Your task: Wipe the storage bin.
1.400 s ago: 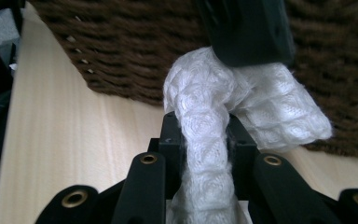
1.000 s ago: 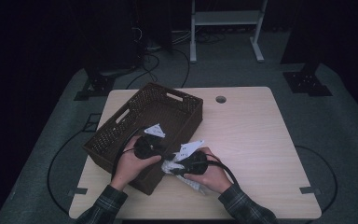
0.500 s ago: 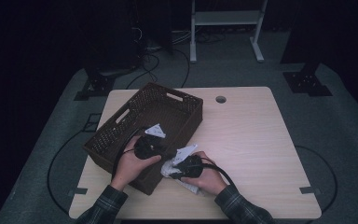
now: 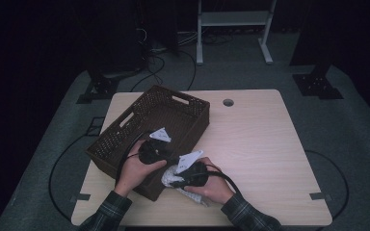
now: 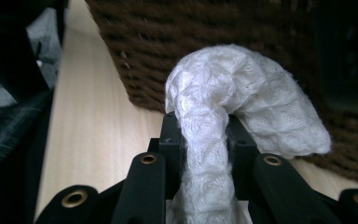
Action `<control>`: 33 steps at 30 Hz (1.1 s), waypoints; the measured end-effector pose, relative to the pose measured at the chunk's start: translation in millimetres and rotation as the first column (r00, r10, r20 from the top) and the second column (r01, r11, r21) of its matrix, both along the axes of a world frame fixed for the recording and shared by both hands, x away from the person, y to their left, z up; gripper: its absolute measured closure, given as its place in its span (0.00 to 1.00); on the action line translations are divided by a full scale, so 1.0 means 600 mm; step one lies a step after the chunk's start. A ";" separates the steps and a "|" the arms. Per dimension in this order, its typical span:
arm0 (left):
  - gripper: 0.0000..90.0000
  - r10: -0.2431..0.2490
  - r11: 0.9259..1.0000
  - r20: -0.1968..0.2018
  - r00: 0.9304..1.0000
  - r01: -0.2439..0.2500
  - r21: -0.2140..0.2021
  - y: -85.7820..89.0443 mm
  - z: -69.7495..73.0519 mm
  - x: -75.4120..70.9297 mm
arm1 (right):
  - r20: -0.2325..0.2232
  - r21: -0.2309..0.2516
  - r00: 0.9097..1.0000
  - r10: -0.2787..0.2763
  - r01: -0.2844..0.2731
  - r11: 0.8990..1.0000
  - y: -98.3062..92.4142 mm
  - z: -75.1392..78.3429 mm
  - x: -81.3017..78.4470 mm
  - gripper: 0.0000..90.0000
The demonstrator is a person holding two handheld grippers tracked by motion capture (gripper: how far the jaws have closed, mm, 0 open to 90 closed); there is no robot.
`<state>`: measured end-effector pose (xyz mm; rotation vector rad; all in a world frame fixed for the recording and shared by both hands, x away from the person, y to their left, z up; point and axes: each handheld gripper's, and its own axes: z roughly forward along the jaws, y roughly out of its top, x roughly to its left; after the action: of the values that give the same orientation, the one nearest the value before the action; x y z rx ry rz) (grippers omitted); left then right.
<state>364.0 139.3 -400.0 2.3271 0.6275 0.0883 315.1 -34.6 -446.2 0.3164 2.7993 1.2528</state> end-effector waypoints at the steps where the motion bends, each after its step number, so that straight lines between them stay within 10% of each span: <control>1: 0.73 -0.002 1.000 -0.001 1.000 0.002 0.001 0.000 0.000 0.000 | 0.004 0.001 1.000 0.002 -0.002 1.000 0.000 0.005 -0.002 0.81; 18: 0.74 -0.005 1.000 -0.002 1.000 0.005 0.004 0.000 0.000 0.000 | 0.064 0.074 0.997 0.035 -0.040 0.996 -0.002 0.058 -0.029 0.81; 33: 0.73 0.001 1.000 -0.002 1.000 -0.001 -0.001 -0.001 0.000 -0.001 | 0.021 -0.012 0.999 0.035 -0.034 0.999 0.022 -0.009 -0.011 0.81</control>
<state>363.7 138.8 -400.2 2.3266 0.6293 0.0860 308.7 -21.5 -451.5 0.2536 2.8048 1.2394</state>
